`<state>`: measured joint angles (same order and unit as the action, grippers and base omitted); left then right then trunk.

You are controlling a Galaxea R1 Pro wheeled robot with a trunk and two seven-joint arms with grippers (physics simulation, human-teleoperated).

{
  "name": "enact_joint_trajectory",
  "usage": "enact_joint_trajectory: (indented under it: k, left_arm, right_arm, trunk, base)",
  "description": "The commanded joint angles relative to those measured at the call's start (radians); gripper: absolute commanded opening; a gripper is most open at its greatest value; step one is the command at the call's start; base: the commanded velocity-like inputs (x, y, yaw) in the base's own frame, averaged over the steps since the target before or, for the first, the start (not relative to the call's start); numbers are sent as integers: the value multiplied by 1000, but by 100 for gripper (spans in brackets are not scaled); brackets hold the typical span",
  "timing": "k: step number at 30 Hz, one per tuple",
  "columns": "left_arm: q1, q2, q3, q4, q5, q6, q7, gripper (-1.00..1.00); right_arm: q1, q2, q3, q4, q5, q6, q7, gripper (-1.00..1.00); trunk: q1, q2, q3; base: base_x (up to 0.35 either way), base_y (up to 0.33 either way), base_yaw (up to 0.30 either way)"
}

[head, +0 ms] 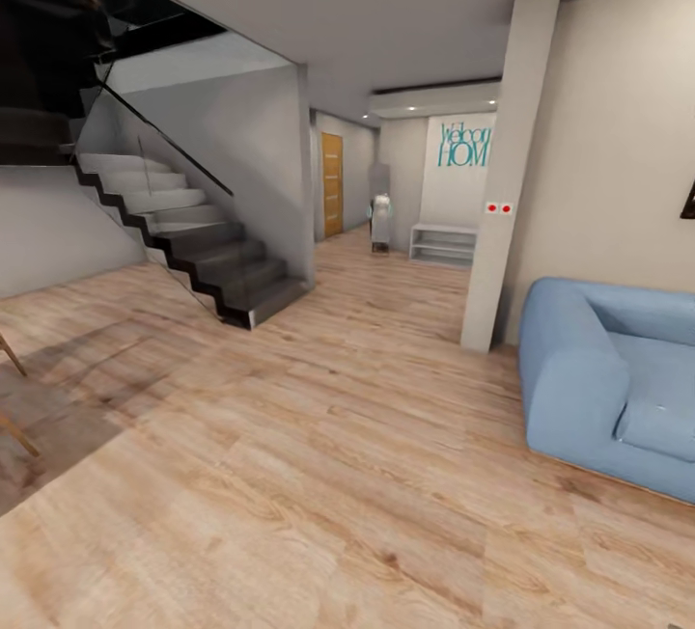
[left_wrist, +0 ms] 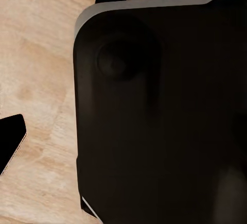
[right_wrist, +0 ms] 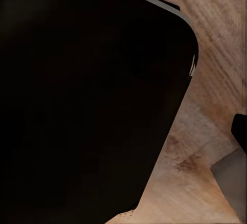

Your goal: Turn on the radio receiver that's on the table in the living room.

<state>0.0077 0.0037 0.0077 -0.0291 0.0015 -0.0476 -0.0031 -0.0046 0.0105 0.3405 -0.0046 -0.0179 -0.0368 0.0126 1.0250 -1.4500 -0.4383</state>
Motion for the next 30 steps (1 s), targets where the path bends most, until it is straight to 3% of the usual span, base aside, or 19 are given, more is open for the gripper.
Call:
enact_joint_trajectory:
  k: [1,8,30]
  left_arm:
    - [0,0,0,0,0,0,0,100]
    - [0,-1,0,0,0,0,0,100]
    - [0,-1,0,0,0,1,1,100]
  right_arm:
    - [0,0,0,0,0,0,0,100]
    - [0,0,-1,0,0,0,1,100]
    - [0,0,0,0,-1,1,1,100]
  trunk:
    - [0,0,0]
    - [0,0,0]
    - [0,0,0]
  base:
    - [323,0,-65]
    - [284,0,-204]
    - [8,0,-285]
